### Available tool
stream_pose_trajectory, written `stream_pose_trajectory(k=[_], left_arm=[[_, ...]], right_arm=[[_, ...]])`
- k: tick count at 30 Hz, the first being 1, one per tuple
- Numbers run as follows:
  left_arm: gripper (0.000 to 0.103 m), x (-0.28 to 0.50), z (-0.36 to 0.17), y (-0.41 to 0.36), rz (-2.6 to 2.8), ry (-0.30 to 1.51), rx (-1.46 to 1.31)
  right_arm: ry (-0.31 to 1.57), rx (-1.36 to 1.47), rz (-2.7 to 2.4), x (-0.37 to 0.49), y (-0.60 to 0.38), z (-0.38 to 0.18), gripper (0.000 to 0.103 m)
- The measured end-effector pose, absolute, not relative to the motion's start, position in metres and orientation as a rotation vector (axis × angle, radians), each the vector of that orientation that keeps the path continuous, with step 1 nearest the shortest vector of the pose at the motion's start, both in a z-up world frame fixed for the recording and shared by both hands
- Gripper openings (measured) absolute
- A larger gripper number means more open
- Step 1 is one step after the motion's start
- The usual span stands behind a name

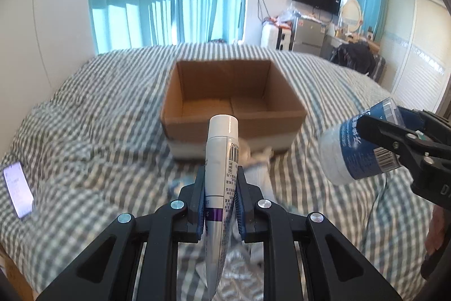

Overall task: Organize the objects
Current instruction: 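Carry tube and jar over the box and open both tools to drop them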

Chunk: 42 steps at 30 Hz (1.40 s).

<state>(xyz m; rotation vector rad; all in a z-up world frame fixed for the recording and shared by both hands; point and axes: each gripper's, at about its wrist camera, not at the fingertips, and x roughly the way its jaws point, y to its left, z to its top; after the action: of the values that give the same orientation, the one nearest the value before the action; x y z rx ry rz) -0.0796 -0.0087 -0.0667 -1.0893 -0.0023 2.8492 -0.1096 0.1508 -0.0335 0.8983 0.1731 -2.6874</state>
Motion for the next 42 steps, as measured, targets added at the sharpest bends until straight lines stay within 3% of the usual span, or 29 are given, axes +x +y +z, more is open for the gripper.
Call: stream_pose_trajectory(k=[9, 18, 34, 42], left_arm=[[0.018, -0.148, -0.021, -0.019, 2.874, -0.016, -0.975], [0.018, -0.230, -0.022, -0.020, 2.886, 0.013, -0.976], [0.018, -0.322, -0.120, -0.010, 2.759, 0.036, -1.210], [0.021, -0.314, -0.117, -0.013, 2.764, 0.005, -1.201]], right_arm=[[0.255, 0.734, -2.701, -0.156, 0.135, 0.023, 0.061], [0.245, 0.703, -2.701, -0.239, 0.120, 0.034, 0.061], [0.172, 0.938, -2.608, -0.365, 0.112, -0.066, 0.061], [0.130, 0.975, -2.593, -0.363, 0.121, -0.082, 0.061]])
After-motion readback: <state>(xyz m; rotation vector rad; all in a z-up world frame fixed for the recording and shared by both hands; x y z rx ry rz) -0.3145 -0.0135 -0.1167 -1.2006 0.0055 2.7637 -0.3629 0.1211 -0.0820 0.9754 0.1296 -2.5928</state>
